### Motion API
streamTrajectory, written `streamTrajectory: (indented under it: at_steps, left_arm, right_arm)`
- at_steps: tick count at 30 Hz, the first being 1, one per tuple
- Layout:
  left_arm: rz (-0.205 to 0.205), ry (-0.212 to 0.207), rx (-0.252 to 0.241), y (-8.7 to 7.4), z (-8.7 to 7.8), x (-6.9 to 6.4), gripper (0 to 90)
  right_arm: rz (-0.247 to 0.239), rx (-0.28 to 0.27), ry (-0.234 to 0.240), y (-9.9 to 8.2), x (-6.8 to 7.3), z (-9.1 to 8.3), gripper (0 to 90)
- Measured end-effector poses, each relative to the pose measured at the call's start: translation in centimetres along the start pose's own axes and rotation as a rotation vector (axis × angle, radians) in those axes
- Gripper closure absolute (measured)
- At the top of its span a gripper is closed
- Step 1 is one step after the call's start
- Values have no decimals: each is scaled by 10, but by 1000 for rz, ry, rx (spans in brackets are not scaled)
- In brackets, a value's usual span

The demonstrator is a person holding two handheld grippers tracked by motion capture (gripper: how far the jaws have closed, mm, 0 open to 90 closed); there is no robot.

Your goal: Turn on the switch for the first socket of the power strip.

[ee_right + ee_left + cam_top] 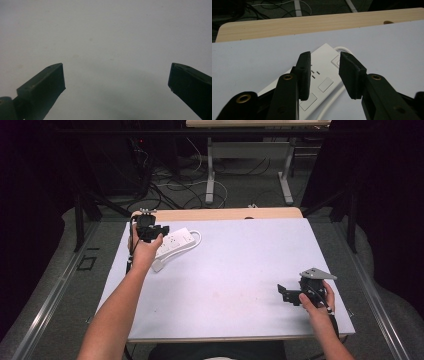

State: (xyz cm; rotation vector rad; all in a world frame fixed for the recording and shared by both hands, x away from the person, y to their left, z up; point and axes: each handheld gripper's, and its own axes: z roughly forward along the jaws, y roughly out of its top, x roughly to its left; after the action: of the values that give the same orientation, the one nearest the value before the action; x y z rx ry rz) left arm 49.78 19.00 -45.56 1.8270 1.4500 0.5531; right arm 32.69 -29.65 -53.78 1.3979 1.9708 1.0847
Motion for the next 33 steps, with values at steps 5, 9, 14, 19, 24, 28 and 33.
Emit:
streamTrajectory:
  at_steps: [5,9,14,19,24,28,33]
  left_arm:
    - [-8,-10,13,-1,12,-4,626]
    - [-15,-12,19,-2,18,-6,627]
    - [-44,-9,46,-5,29,-9,643]
    - [-60,3,68,-7,38,-7,658]
    - [-55,7,75,-8,42,-4,713]
    - [-73,5,92,-9,46,-1,750]
    - [-90,-25,126,-10,49,1,790]
  right_arm:
    - [-5,3,0,-1,-1,1,1]
    - [0,6,2,-1,-1,1,1]
    - [2,5,4,-1,-1,2,1]
    - [9,9,7,-2,-1,3,1]
    - [9,14,6,-2,-1,3,1]
    - [14,13,10,-2,-1,3,2]
    - [11,12,9,-2,-1,3,3]
